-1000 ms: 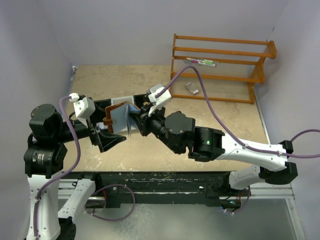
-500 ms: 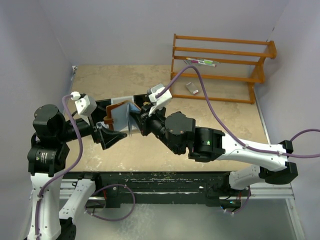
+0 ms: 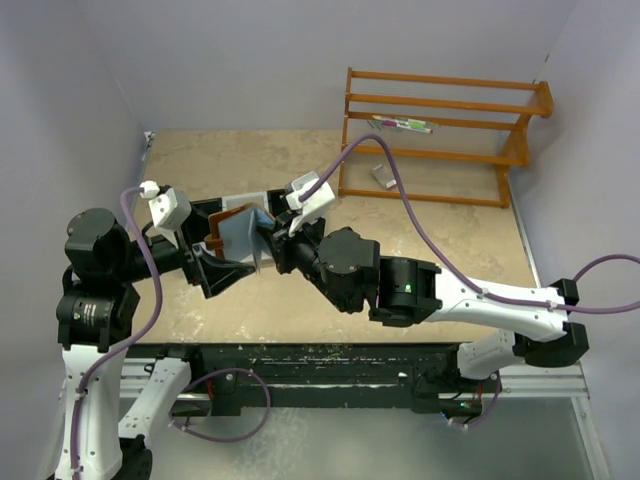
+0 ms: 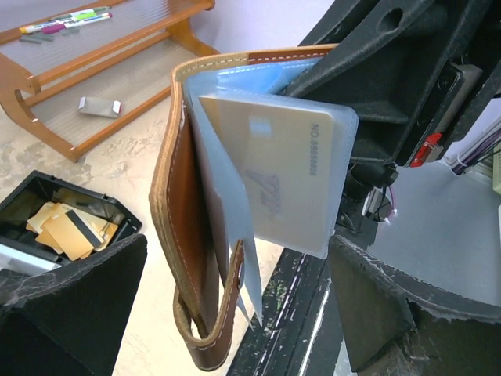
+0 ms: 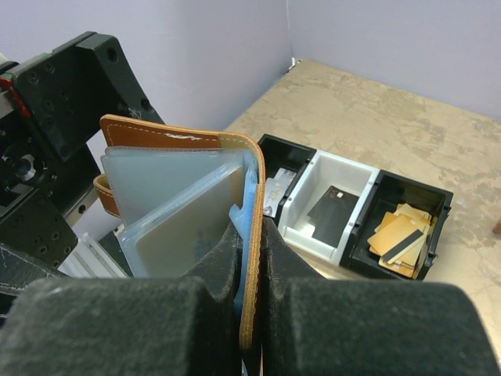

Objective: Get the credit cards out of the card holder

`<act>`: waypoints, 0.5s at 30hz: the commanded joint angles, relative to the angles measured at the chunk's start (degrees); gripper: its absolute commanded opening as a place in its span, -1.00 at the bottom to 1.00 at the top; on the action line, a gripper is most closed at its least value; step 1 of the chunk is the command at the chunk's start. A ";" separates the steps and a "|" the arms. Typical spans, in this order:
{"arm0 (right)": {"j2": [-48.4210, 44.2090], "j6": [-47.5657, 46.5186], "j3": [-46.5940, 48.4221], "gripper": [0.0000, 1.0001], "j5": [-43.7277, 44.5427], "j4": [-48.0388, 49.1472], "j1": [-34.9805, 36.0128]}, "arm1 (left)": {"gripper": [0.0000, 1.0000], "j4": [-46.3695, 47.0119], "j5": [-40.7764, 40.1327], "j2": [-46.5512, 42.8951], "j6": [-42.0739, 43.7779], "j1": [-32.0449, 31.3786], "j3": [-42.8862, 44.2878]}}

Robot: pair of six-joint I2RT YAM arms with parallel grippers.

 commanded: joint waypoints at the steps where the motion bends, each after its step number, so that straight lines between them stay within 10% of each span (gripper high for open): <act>1: -0.39 -0.79 3.46 -1.00 2.53 2.55 0.52 | 0.99 3.11 -1.10 -0.06 -1.05 -0.14 0.03; 15: -0.75 -1.19 3.06 -1.00 3.31 3.07 0.64 | 0.99 2.45 4.48 -0.57 -0.28 -0.14 -0.31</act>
